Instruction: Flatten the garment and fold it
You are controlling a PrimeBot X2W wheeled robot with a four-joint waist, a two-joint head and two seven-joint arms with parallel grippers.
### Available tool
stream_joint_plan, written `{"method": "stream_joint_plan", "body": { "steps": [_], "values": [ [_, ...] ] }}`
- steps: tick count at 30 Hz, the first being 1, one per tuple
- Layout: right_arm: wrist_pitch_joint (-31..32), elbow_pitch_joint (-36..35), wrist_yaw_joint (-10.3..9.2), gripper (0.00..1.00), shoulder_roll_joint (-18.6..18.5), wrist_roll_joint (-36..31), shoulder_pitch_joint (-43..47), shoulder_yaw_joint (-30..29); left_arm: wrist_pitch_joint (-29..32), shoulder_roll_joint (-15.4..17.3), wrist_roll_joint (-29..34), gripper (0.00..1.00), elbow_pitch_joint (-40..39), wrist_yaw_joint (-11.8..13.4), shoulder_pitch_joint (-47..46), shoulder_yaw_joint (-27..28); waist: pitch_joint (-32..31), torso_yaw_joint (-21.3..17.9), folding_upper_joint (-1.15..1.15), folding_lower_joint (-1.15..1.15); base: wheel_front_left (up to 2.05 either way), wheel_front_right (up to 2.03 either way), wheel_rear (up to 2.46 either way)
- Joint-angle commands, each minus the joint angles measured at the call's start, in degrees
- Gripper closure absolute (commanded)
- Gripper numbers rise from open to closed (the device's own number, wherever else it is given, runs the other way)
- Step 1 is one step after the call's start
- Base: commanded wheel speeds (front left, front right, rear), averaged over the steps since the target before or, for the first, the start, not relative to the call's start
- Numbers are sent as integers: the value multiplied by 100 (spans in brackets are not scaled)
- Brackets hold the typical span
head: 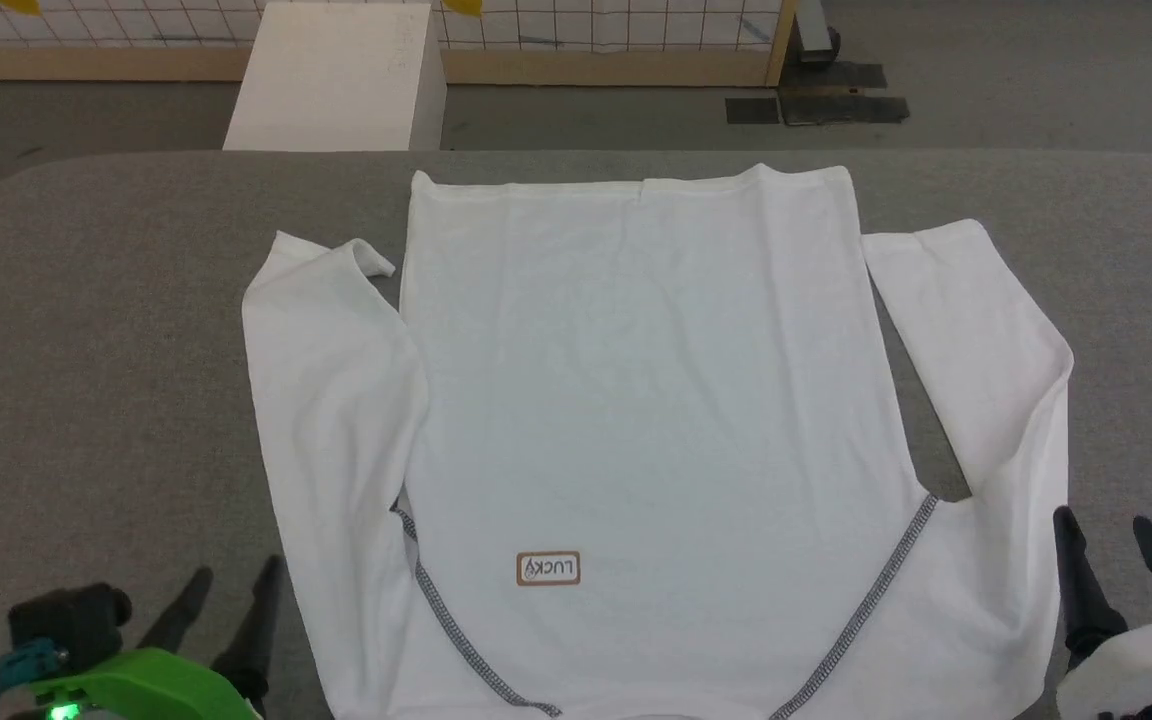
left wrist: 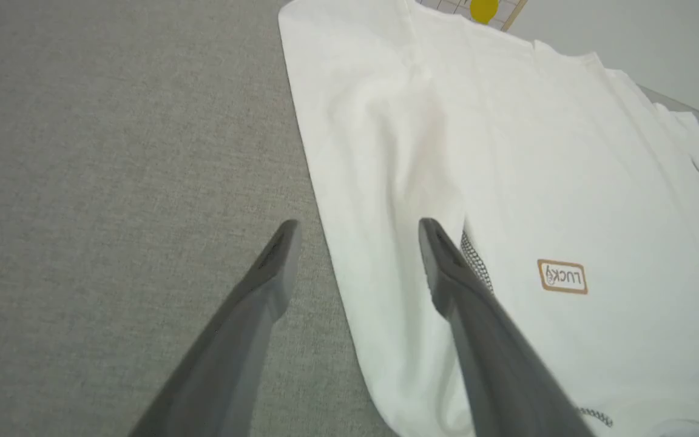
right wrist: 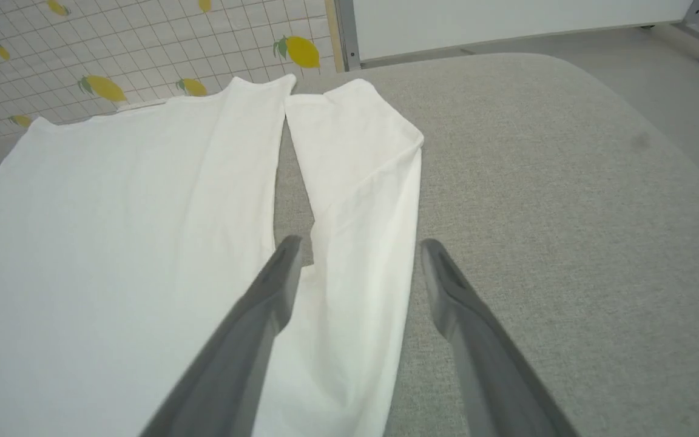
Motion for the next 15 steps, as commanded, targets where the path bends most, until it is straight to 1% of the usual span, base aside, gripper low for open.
{"method": "stream_joint_plan", "body": {
  "steps": [1,4,7,11,15],
  "values": [
    [-219,-58,-9,0,-1,-93,-150,68,-233,-64,-49,0,-13,-84,-154,133,92,8,0,1,0,0,0],
    [-642,-102,-9,0,-1,-284,-299,239,-588,-31,38,0,216,-226,-507,322,285,2,0,1,0,0,0],
    [-991,-104,-9,0,-1,-393,-522,388,-817,40,155,0,611,-375,-1105,434,584,-51,0,1,0,0,0],
    [-1285,-84,-9,0,-43,-497,-880,713,-893,206,342,0,1139,-528,-2010,477,1032,-177,0,1,0,0,0],
    [-1579,-10,-9,0,-91,-538,-1316,1037,-840,412,669,0,1741,-578,-3070,413,1502,-350,0,1,0,0,0]
  ]
}}
